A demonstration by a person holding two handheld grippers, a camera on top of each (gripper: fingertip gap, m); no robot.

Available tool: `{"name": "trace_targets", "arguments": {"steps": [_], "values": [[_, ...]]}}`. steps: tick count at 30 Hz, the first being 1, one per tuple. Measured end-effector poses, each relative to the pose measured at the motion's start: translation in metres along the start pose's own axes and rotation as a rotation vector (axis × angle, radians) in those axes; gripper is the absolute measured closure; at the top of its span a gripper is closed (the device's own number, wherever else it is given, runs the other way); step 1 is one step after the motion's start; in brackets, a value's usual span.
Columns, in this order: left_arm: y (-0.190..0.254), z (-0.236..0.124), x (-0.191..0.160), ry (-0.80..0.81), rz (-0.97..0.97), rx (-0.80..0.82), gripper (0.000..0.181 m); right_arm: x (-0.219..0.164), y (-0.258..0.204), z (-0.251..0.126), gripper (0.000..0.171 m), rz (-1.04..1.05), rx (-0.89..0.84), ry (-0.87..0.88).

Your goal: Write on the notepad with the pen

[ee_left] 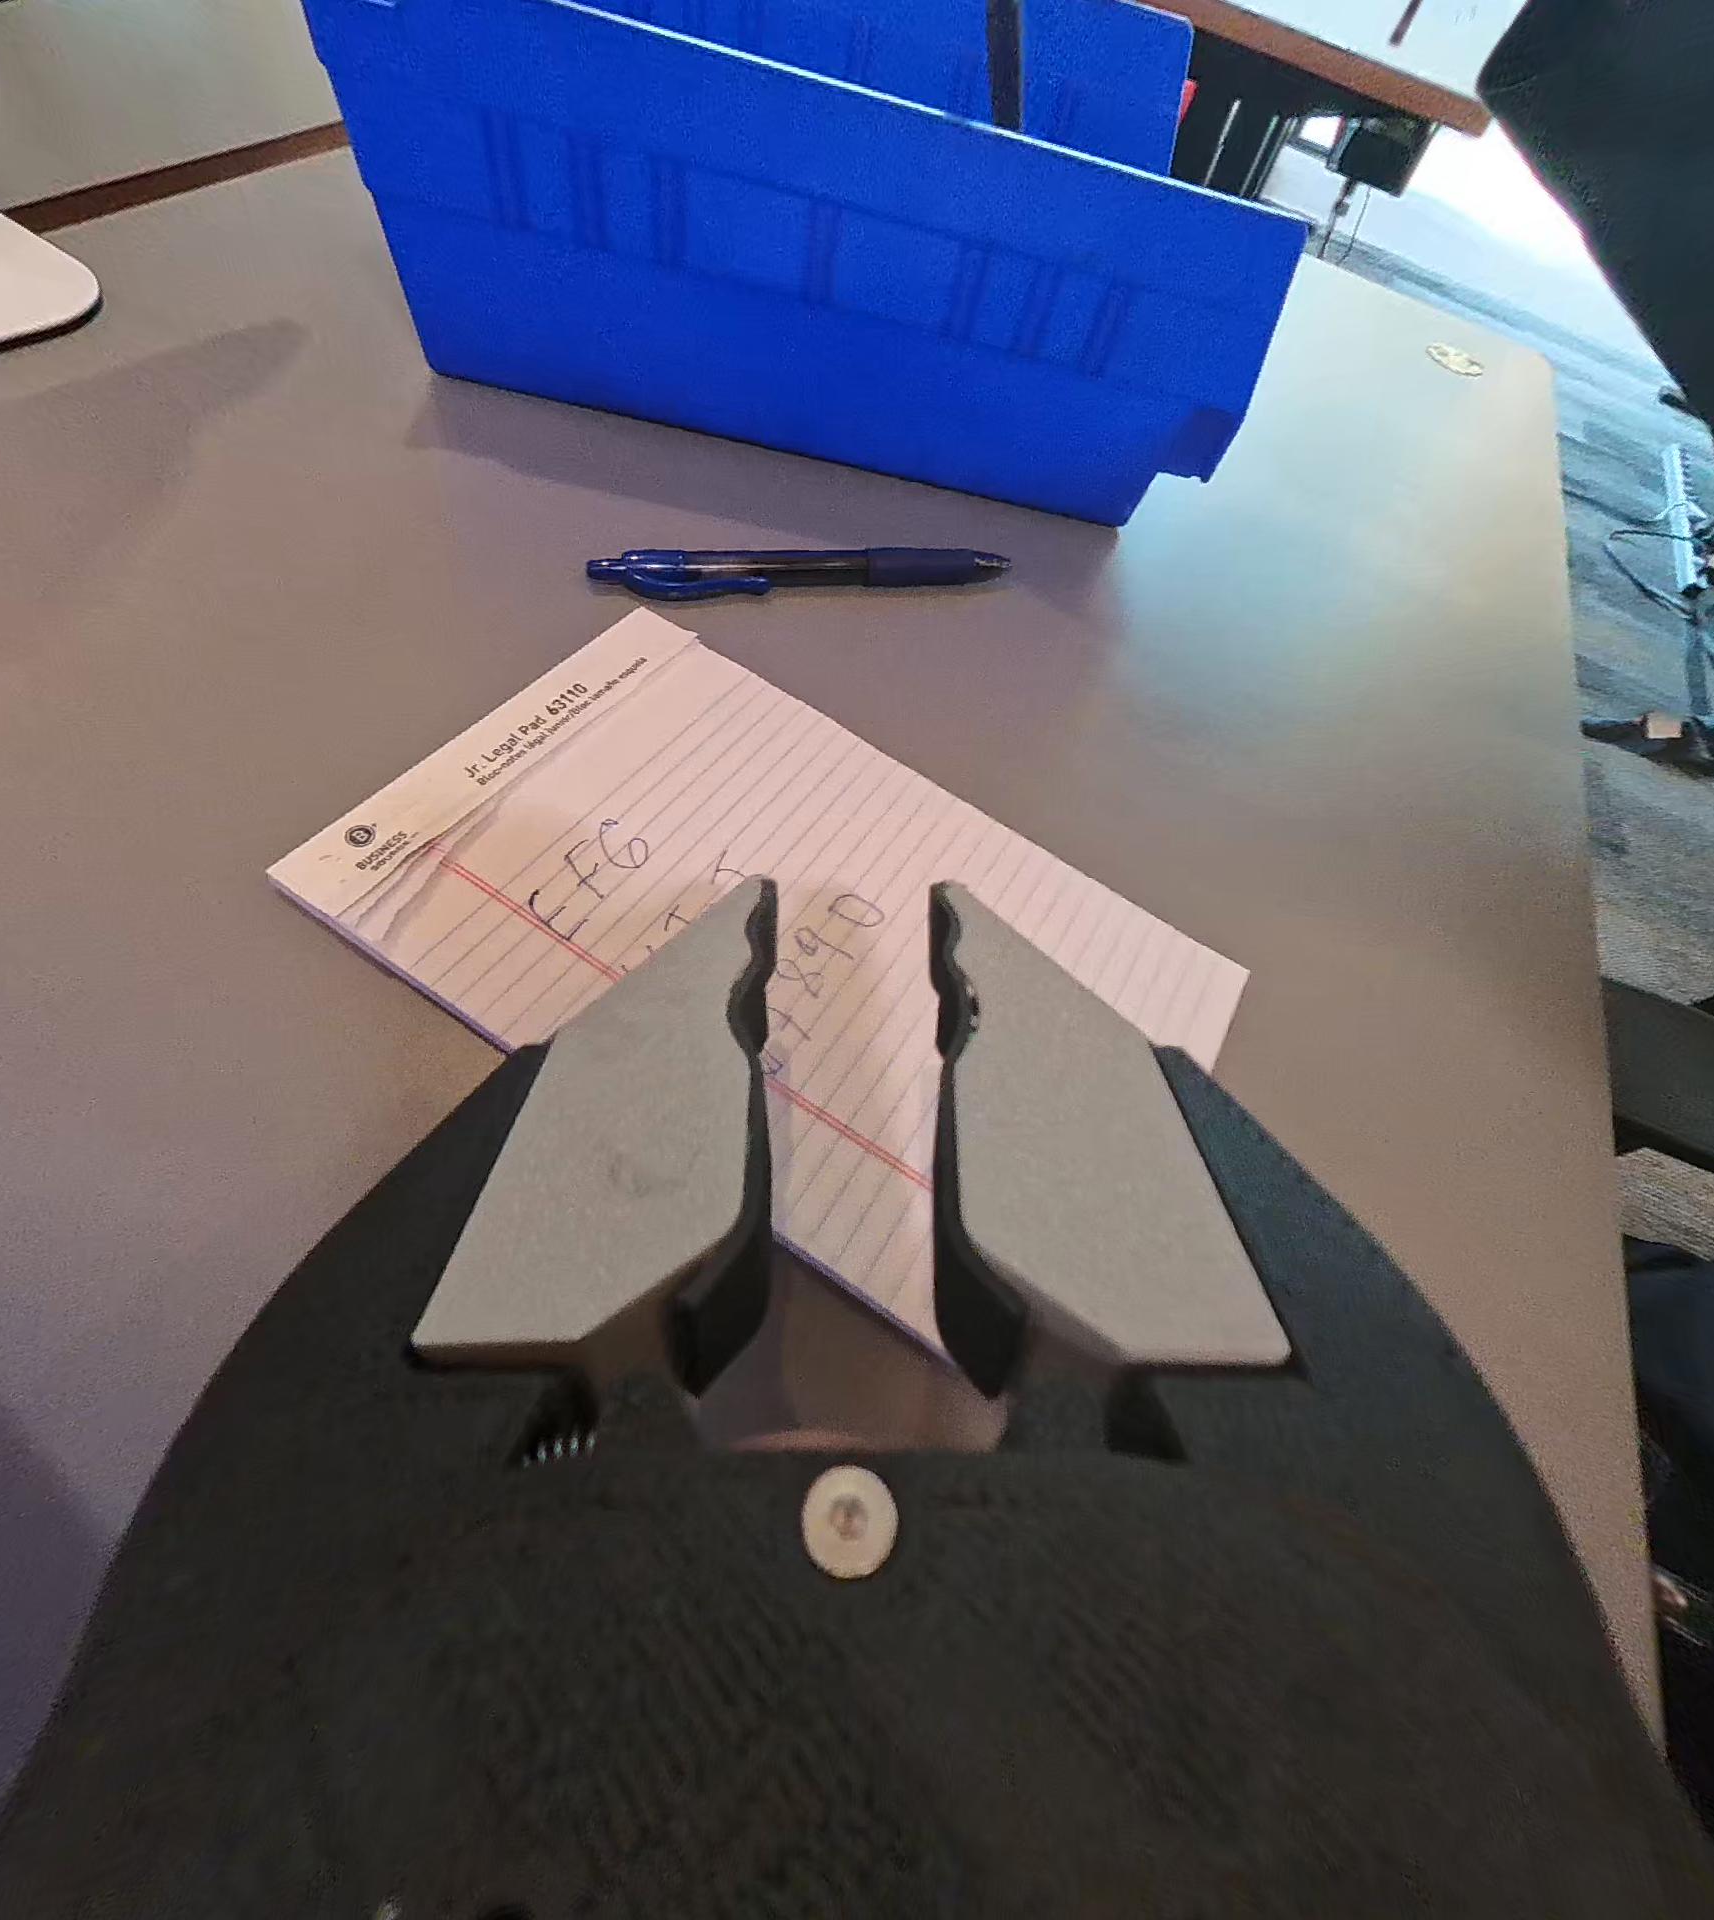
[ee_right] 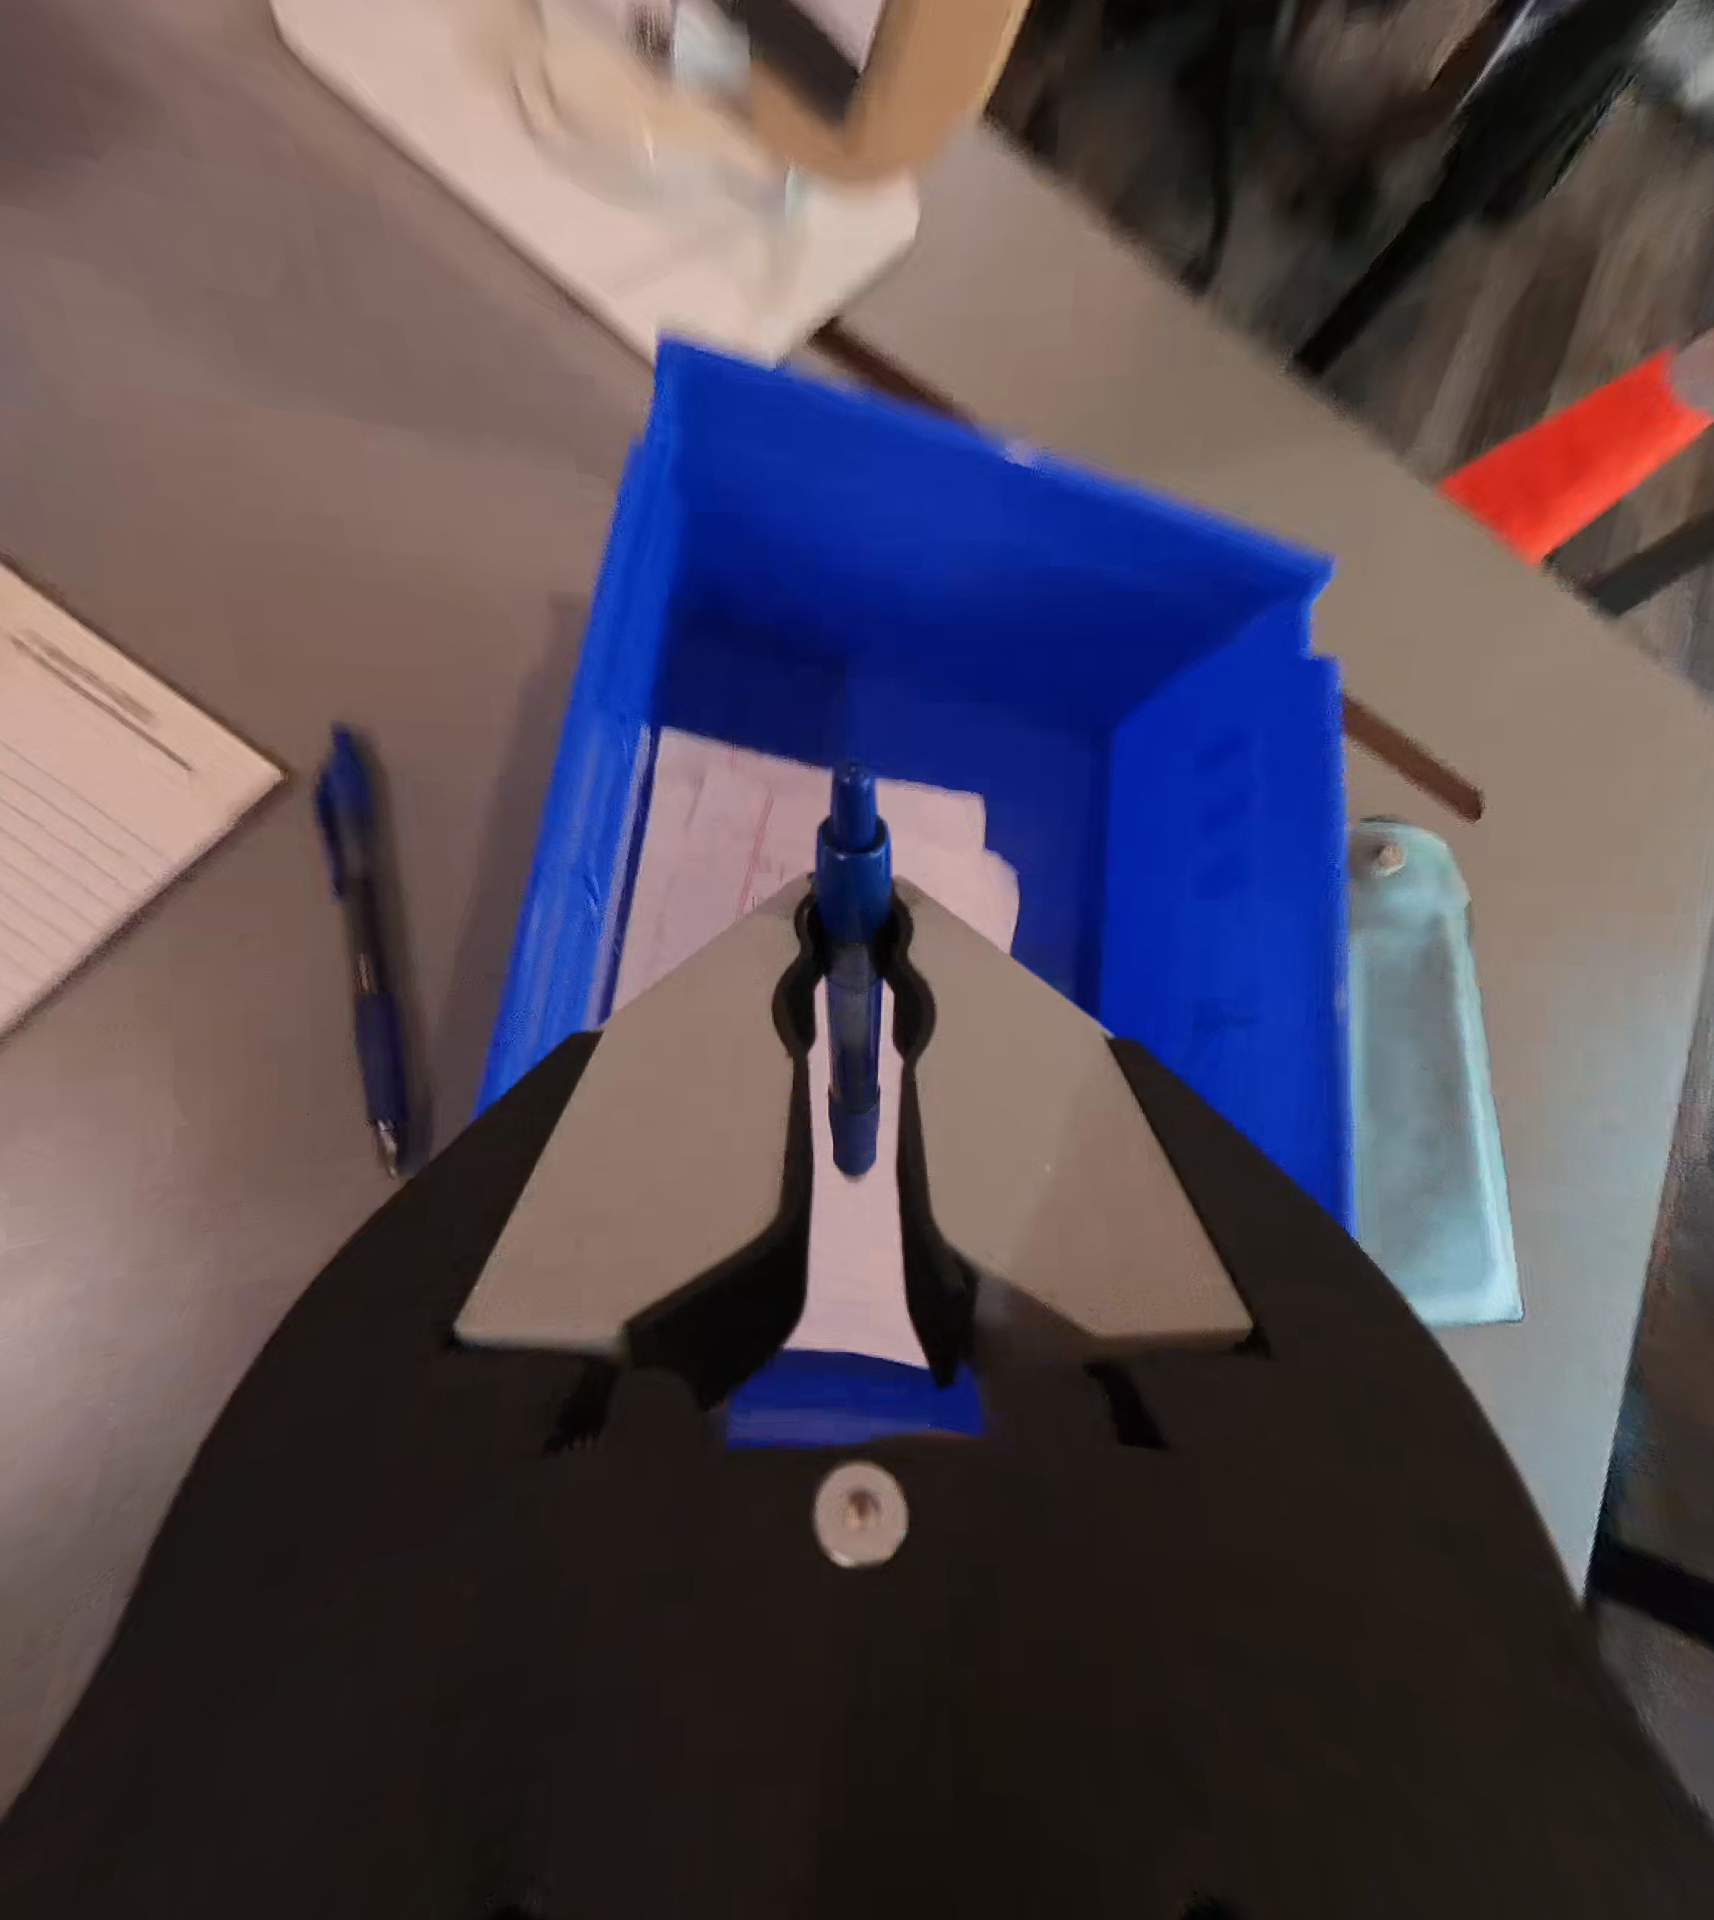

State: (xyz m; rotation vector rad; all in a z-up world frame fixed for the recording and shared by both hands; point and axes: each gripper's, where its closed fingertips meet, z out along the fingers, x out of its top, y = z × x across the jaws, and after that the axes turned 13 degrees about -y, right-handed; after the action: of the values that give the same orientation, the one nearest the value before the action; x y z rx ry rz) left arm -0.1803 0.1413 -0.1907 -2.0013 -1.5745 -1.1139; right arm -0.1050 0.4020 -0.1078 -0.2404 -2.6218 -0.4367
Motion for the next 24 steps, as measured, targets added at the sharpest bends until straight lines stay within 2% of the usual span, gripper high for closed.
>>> {"name": "trace_targets", "arguments": {"steps": [4, 6, 7, 12, 15, 17, 20, 24], "values": [[-0.005, -0.001, -0.002, -0.002, -0.011, 0.014, 0.155, -0.023, -0.001, 0.045, 0.165, 0.015, 0.036, -0.204], [-0.007, -0.001, -0.002, 0.000, -0.022, 0.011, 0.155, -0.027, 0.008, 0.053, 0.158, 0.034, -0.011, -0.234], [-0.008, -0.001, -0.003, 0.000, -0.026, 0.010, 0.155, -0.026, 0.012, 0.051, 0.148, 0.047, -0.029, -0.226], [-0.010, -0.002, -0.004, -0.008, -0.033, 0.019, 0.155, 0.010, 0.006, 0.007, 0.140, 0.057, -0.064, -0.042], [-0.011, -0.004, -0.003, -0.005, -0.031, 0.023, 0.156, 0.031, -0.044, -0.026, 0.139, -0.031, 0.034, 0.069], [-0.012, -0.004, -0.003, -0.003, -0.034, 0.026, 0.156, 0.031, -0.083, -0.034, 0.142, -0.132, 0.071, 0.064], [-0.013, -0.003, -0.004, -0.008, -0.039, 0.027, 0.156, 0.014, -0.126, -0.017, 0.141, -0.240, 0.082, -0.052], [-0.014, -0.002, -0.006, -0.018, -0.045, 0.031, 0.156, -0.003, -0.145, 0.013, 0.140, -0.287, 0.049, -0.147]]}}
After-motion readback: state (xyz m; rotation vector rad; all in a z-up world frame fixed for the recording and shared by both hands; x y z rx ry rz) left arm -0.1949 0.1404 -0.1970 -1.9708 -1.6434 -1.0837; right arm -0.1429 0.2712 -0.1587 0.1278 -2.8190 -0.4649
